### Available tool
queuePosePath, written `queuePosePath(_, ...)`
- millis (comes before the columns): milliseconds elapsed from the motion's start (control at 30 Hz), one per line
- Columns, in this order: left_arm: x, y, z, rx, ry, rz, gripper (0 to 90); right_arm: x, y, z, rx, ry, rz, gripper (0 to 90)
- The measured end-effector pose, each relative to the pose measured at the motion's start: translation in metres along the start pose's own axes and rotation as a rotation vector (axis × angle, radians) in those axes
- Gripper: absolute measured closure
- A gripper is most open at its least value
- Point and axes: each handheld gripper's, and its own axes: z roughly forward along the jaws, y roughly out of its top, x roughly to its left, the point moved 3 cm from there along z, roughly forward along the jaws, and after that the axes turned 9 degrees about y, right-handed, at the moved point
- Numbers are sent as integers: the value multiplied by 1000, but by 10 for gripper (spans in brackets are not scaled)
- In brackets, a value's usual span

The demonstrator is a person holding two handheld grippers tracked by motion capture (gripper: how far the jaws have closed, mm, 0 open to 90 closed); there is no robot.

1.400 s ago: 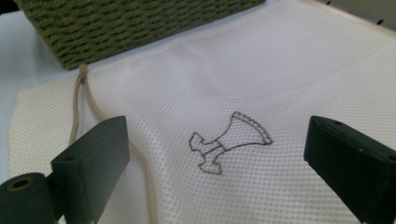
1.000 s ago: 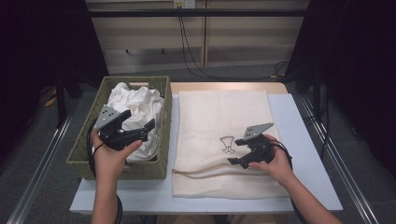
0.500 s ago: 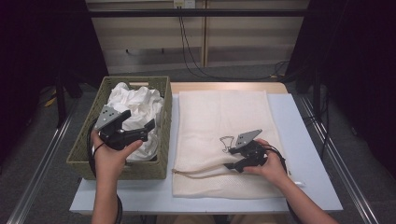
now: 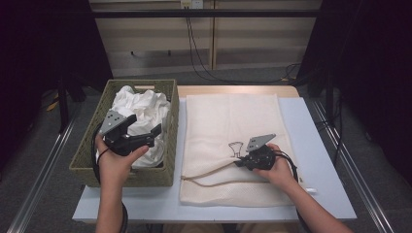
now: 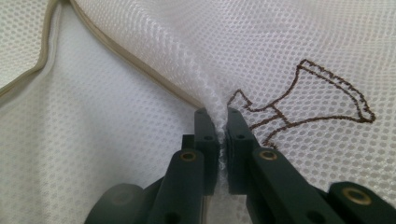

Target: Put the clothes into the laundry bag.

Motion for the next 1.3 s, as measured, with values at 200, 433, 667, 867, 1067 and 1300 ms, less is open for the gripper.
queuePosePath(200, 0, 0, 2, 3, -4, 5, 56, -17, 15, 1, 6, -15, 53, 875)
queuePosePath(433, 1, 0, 3, 2, 5, 4, 56, -37, 40, -6, 8, -50, 30, 876)
queuePosePath(667, 4, -1, 3, 9, 13, -4, 56, -50, 61, -10, 5, -41, 46, 877)
queuePosePath(867, 7, -1, 6, 21, 29, -8, 56, -55, 75, -17, -10, -39, 39, 877)
queuePosePath(1067, 15, -4, 9, 55, 38, -19, 53, -62, 89, -23, -27, -34, 40, 878)
queuePosePath(1300, 36, -2, 18, 150, 100, 8, 37, -66, 104, -28, -59, -53, 31, 878)
